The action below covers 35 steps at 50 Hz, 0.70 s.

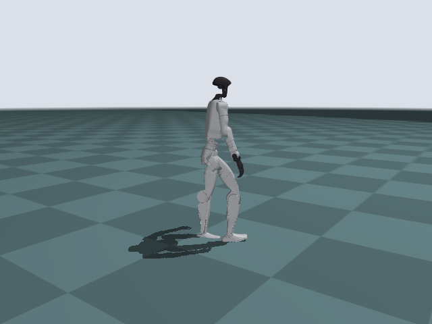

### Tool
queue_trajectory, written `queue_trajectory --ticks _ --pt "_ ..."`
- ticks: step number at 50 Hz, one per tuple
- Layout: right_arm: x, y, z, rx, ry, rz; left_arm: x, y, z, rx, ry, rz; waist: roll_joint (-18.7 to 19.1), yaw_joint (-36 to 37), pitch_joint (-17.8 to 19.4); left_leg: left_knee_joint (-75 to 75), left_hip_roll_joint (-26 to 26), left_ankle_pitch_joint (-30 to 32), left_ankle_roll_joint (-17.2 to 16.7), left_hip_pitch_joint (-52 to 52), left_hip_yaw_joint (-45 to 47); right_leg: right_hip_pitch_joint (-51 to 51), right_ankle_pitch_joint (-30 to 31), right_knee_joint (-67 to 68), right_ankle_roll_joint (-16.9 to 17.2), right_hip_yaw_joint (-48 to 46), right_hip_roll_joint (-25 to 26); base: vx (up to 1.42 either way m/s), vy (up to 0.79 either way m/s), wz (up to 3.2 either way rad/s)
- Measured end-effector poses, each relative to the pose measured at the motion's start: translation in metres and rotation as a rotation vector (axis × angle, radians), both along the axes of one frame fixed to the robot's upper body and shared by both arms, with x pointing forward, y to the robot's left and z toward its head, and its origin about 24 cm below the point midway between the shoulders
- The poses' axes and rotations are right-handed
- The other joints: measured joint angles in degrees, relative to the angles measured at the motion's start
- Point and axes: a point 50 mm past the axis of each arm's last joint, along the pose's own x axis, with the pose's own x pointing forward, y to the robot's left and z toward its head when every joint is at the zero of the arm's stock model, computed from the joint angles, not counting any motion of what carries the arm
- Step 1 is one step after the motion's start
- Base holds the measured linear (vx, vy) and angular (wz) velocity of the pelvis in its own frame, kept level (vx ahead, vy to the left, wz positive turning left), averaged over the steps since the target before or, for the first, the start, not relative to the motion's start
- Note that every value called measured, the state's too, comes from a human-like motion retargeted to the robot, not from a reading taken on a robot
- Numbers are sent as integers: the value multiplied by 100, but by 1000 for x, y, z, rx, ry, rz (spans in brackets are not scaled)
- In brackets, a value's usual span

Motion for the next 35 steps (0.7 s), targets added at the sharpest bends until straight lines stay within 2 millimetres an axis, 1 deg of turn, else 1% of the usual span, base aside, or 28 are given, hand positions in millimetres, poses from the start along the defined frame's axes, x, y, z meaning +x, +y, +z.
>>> queue_trajectory --ticks 7,12,15,18,25,29,31,33,34,35 --pt "-11 -7 -5 15 75 -39 9 -9 -1 -47 10 -33 26 97 -45 16 71 -234 112 241 -238 123 427 -468 55 128 217 17 -4 23" --pt "-14 -10 -7 26 94 -70 18 -15 0 -70 -2 -57 45 177 -48 26 135 -456 211 485 -409 312 475 -471 -12 111 293 20 -8 19" --pt "-14 -11 -6 32 92 -89 23 -19 0 -78 -14 -73 73 213 -45 32 198 -594 251 635 -502 447 350 -449 -91 84 342 22 -10 17" --pt "-11 -13 -5 35 80 -106 30 -23 2 -84 -32 -90 120 243 -42 41 286 -717 258 778 -576 596 91 -453 -218 29 398 24 -12 15" --pt "-1 -17 0 27 29 -127 48 -31 7 -85 -92 -138 272 306 -27 74 590 -987 182 1188 -734 1022 -425 -613 -499 -111 604 25 -14 11" --pt "7 -20 5 9 -9 -126 60 -36 11 -82 -139 -163 389 357 63 759 635 -1271 -62 1198 -608 1399 -528 -821 -609 -184 744 24 -15 9" --pt "11 -22 7 -3 -29 -122 67 -37 14 -78 -166 -175 454 389 137 1470 592 -1492 -253 1034 -425 1619 -560 -952 -661 -213 819 22 -13 9" --pt "15 -23 9 -15 -49 -117 73 -39 17 -75 -193 -187 520 406 239 2563 668 -1725 -363 719 132 1859 -604 -1066 -708 -282 861 19 -10 44" --pt "17 -24 10 -21 -60 -117 77 -40 19 -74 -207 -195 550 353 306 3477 1146 -1823 -116 419 1039 1994 -645 -1115 -721 -410 818 15 -7 119" --pt "19 -25 12 -28 -71 -118 81 -42 21 -73 -222 -205 579 271 379 4542 1828 -1914 270 59 2218 2134 -694 -1163 -730 -579 748 12 -7 108"
